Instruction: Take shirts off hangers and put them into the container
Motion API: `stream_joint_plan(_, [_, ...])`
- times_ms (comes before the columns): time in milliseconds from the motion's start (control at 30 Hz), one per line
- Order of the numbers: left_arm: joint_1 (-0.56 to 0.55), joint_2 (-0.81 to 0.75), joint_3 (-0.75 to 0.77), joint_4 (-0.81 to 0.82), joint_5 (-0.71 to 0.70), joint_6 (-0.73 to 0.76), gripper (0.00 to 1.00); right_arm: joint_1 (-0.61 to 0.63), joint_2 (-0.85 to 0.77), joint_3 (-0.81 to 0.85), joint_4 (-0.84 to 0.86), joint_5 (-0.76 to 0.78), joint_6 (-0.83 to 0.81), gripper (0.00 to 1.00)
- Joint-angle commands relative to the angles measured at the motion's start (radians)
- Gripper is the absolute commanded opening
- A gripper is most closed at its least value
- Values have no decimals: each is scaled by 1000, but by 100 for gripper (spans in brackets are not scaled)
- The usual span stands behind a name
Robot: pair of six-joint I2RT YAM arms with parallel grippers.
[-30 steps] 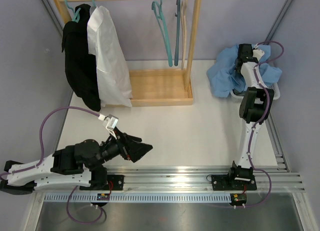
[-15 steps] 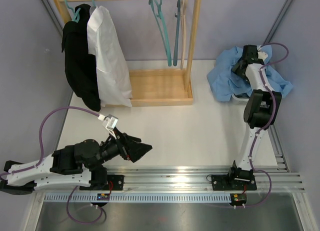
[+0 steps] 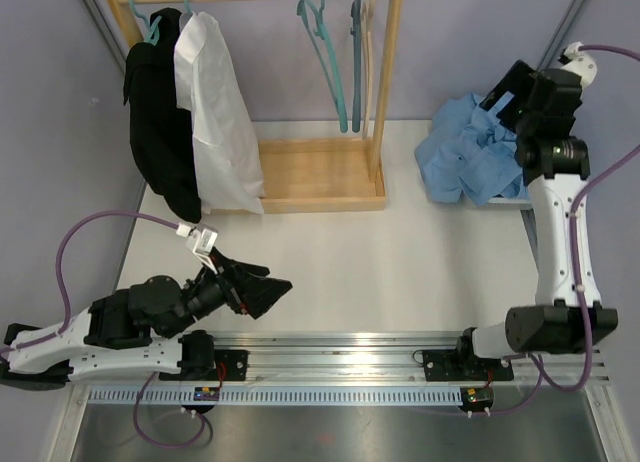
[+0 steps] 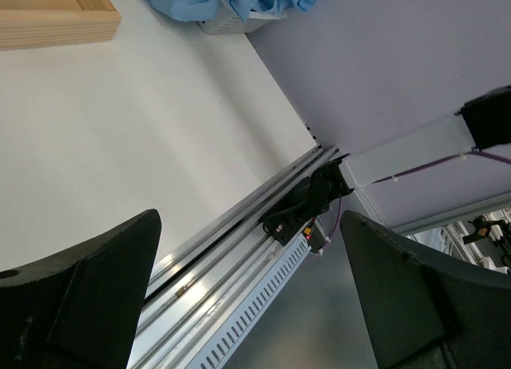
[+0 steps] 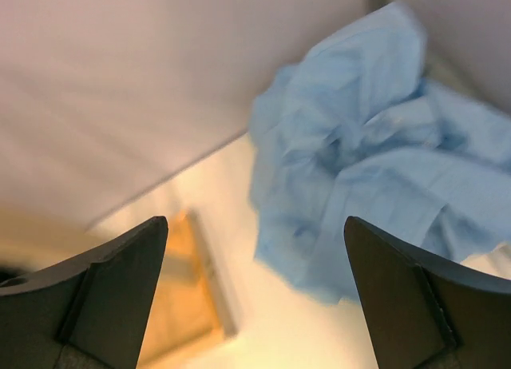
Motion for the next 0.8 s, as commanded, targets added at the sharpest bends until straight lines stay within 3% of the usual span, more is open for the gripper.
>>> stream_joint_plan(0, [-4,-5,50,9,-39,39,99,139,-151,-118,-88,-139,-56,100])
stream_joint_plan(133, [-4,21,77,-3,-34,68,99,340,-355,-251,-131,-282,-56,100])
stream_joint_plan(267, [-4,61,117,-8,-17,99,99,408,-523,-299,-190,-373,-43,100])
stream_joint_plan(500, [-4,97,134,35,-8,113,99,416,-602,-230,-319,-563,-44,99])
stream_joint_plan(767, [-4,141,159,66,-16,136,99,418,-659,-203,-315,-659,-46,99])
